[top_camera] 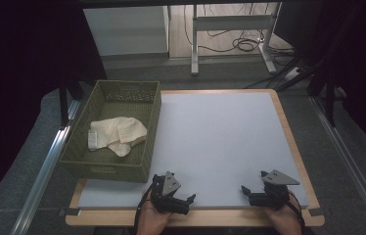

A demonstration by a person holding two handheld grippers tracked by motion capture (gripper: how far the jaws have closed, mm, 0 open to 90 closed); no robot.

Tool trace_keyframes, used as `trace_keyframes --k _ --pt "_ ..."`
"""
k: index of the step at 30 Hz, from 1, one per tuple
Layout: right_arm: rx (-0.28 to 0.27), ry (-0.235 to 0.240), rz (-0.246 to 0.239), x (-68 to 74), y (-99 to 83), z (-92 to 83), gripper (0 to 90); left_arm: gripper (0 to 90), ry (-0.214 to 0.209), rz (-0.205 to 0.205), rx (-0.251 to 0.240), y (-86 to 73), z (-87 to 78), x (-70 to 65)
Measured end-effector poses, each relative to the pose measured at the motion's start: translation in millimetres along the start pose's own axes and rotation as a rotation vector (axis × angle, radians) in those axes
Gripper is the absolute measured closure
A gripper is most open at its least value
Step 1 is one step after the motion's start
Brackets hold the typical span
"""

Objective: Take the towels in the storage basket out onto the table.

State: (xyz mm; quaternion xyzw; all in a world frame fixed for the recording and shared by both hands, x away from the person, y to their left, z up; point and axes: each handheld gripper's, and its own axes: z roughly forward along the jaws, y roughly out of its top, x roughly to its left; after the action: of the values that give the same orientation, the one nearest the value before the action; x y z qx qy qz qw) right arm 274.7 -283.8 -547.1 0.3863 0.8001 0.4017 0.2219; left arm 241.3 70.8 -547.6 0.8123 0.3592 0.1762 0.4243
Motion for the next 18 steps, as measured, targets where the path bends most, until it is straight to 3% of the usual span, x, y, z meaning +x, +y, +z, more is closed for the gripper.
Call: trace_keyframes --k 8,18 --pt "0.0 0.0 0.0 0.0 0.0 0.0 6.0 0.0 -0.027 -0.009 0.027 7.0 -1.0 1.6" --pt "0.0 0.001 0.0 -0.1 0.0 0.0 6.1 0.0 -0.049 -0.012 0.081 28.6 2.2 10.2"
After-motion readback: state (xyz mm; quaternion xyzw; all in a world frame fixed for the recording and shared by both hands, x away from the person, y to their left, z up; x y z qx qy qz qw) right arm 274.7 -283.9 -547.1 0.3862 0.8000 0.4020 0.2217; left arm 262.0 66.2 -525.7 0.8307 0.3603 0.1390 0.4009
